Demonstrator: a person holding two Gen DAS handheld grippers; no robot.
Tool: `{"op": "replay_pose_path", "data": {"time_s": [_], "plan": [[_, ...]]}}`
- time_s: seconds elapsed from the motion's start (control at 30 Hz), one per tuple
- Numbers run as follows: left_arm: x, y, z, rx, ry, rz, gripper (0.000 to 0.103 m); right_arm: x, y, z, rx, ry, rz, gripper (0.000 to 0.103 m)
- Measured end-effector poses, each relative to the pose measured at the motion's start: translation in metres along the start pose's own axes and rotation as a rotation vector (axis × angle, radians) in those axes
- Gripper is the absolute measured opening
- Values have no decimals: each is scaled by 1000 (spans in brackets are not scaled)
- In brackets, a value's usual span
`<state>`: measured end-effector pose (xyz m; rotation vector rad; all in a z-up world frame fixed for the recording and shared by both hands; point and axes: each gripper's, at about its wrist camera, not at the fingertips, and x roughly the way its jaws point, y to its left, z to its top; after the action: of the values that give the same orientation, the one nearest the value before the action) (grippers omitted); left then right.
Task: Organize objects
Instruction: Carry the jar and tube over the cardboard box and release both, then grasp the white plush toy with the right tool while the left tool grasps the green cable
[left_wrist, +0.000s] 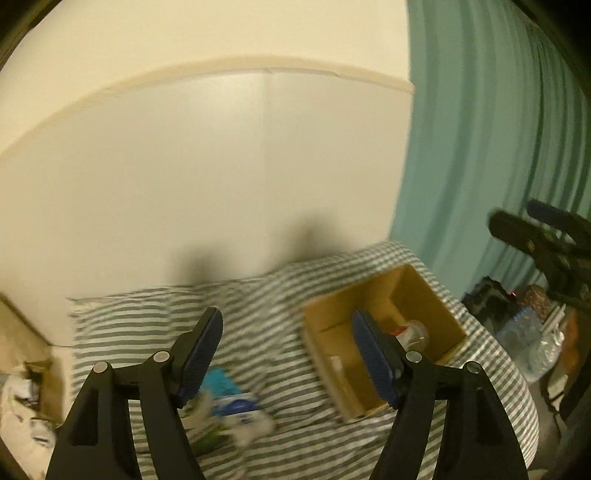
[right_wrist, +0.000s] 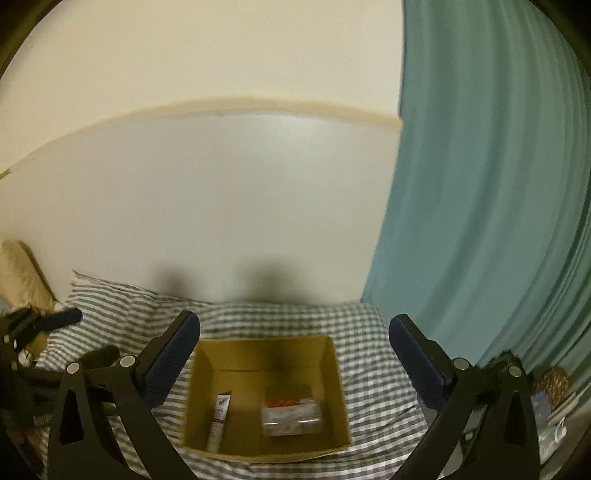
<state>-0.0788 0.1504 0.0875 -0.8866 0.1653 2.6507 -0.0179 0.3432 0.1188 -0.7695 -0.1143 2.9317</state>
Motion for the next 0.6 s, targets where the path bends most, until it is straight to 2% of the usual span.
{"op": "replay_pose_path", "data": {"time_s": [0.1, 0.17, 0.37, 0.47, 0.6], "plan": [[-29, 37, -10, -27, -31, 56, 85, -28, 29, -5, -24, -22, 49, 103], [-46, 57, -17, -46, -39, 80, 85, -39, 49, -15, -17, -23, 79, 103], [-71, 113, -64, -114, -31, 185, 86, -49, 103, -62, -38, 43, 180, 103], [-70, 135, -94, -152, -5, 231, 87, -40, 125, -89, -45, 89, 220, 103], [-48, 154, -137, -206, 47, 271, 87, -23, 161, -112, -88, 157, 251, 103]]}}
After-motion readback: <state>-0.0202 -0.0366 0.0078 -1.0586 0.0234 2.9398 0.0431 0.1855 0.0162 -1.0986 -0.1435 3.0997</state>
